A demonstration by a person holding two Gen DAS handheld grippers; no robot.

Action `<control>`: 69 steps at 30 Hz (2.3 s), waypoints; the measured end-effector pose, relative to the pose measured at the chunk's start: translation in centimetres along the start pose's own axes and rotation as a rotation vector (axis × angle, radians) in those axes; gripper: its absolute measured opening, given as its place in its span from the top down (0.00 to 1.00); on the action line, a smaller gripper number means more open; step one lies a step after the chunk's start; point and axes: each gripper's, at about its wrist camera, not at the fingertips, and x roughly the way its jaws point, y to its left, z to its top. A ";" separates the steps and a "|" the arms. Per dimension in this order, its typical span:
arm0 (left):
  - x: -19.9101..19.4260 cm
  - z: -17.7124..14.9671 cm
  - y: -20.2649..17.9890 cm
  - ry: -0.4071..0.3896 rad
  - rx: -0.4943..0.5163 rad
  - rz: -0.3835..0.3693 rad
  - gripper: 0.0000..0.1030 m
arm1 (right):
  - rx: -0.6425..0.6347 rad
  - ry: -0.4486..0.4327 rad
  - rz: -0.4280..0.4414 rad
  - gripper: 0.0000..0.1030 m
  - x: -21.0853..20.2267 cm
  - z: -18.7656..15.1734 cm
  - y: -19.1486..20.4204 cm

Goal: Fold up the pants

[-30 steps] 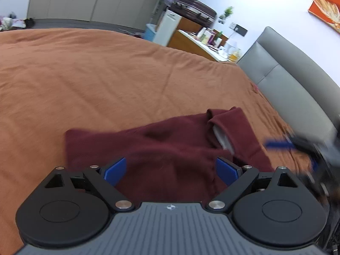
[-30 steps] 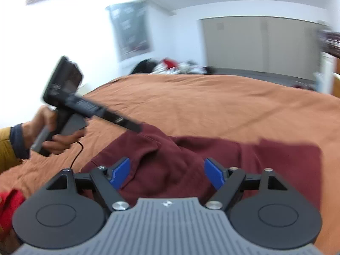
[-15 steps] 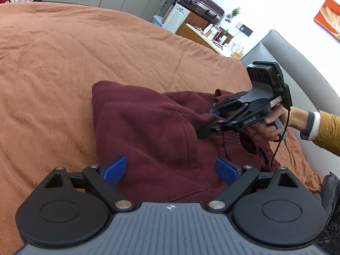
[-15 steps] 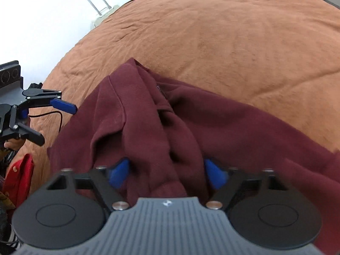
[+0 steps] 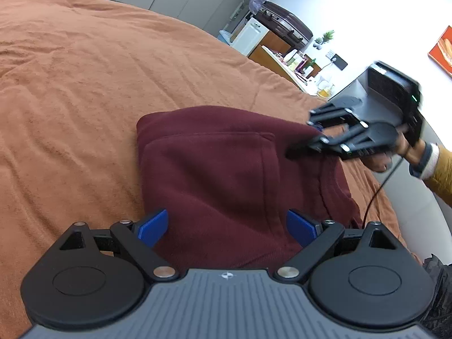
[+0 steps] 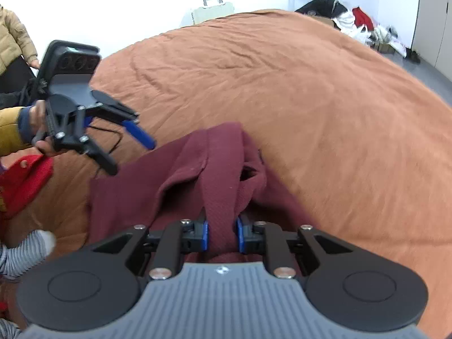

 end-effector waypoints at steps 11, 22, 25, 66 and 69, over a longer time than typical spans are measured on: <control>0.9 -0.4 -0.9 0.024 0.029 0.027 0.00 | 0.136 0.028 -0.042 0.68 5.0 -1.5 -4.6; -2.1 2.4 -2.8 -0.139 -0.063 0.040 0.00 | 0.330 -0.257 -0.424 0.43 -0.3 -3.9 -0.4; -2.1 3.2 -5.1 -0.150 -0.058 0.022 0.00 | 0.430 -0.448 -0.550 0.44 -6.2 -5.4 2.4; 5.4 -3.9 -11.9 -0.155 0.058 0.184 0.00 | 0.757 -0.148 -0.741 0.76 -2.9 -19.8 11.5; 1.8 -4.1 -10.5 -0.206 -0.002 0.160 0.00 | 0.669 -0.140 -0.795 0.59 -3.3 -18.7 13.0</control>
